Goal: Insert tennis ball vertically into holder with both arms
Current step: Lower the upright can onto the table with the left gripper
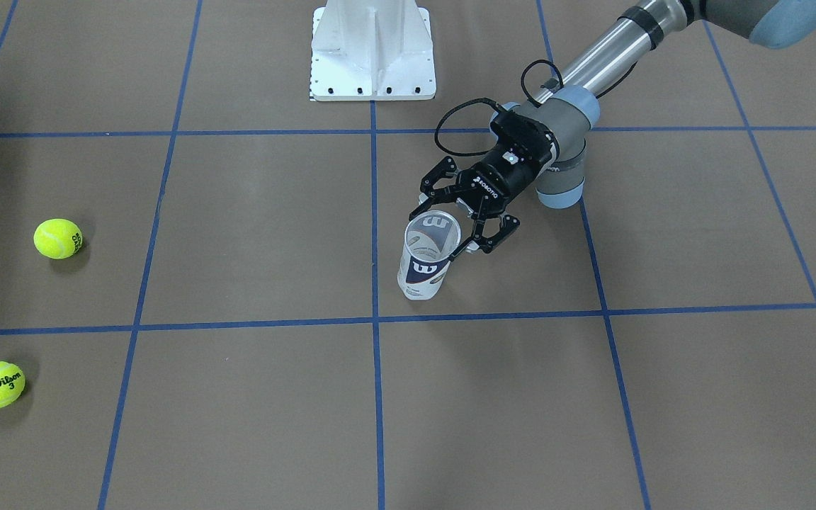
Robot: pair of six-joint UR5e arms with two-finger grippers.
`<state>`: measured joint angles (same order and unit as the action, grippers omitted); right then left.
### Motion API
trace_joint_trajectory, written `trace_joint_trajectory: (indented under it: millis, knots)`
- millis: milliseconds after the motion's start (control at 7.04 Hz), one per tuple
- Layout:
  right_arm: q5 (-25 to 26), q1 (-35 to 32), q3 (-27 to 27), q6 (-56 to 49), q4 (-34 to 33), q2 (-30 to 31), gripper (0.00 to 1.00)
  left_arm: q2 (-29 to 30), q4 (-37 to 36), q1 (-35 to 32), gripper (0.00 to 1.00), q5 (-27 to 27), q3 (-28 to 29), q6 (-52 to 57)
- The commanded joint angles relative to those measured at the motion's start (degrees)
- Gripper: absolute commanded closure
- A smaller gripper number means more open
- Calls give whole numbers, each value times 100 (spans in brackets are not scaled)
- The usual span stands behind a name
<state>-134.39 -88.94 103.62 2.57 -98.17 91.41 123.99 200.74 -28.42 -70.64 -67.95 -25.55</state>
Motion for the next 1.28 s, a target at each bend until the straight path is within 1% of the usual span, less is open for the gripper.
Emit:
trace_joint_trajectory:
  millis: [0, 142, 426, 852, 1136]
  knots:
    - [0, 0, 0, 6, 0, 0, 0, -15, 0, 12, 1, -2, 1, 6]
    - [0, 0, 17, 6, 0, 0, 0, -102, 9, 21, 1, -2, 1, -3]
    - [0, 0, 18, 6, 0, 0, 0, -50, 9, 38, 1, -2, -34, -3]
    - [0, 0, 0, 6, 0, 0, 0, -50, 0, 21, 1, -20, -376, -11]
    - [0, 0, 44, 24, 0, 0, 0, -76, -35, -32, 1, -37, -718, -11]
